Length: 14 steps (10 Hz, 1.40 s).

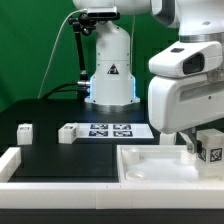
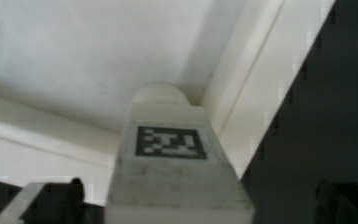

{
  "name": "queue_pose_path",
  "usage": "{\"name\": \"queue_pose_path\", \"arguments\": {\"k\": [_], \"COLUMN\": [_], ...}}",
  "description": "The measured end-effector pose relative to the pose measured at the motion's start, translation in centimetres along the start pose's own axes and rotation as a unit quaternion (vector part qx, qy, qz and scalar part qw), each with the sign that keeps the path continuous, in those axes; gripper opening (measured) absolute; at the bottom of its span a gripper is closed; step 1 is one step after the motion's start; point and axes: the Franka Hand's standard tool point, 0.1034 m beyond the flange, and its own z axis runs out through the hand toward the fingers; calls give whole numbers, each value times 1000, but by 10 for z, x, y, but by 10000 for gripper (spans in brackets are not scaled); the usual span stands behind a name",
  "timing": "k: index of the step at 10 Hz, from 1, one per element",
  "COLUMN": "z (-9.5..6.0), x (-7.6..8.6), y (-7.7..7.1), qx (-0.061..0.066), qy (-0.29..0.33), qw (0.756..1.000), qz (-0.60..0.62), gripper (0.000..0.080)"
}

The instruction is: Assemble one leg

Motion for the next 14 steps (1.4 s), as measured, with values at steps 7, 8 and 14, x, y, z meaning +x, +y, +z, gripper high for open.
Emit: {"name": "queue_pose_path", "arguments": {"k": [7, 8, 14], "z": [-1, -1, 1], "x": [4, 4, 4], "y": [7, 7, 13], "qx": [-8, -8, -21], "qy": [25, 25, 72], "qw": [1000, 1000, 945], "qz": [-7, 10, 318], "gripper": [291, 291, 294]}}
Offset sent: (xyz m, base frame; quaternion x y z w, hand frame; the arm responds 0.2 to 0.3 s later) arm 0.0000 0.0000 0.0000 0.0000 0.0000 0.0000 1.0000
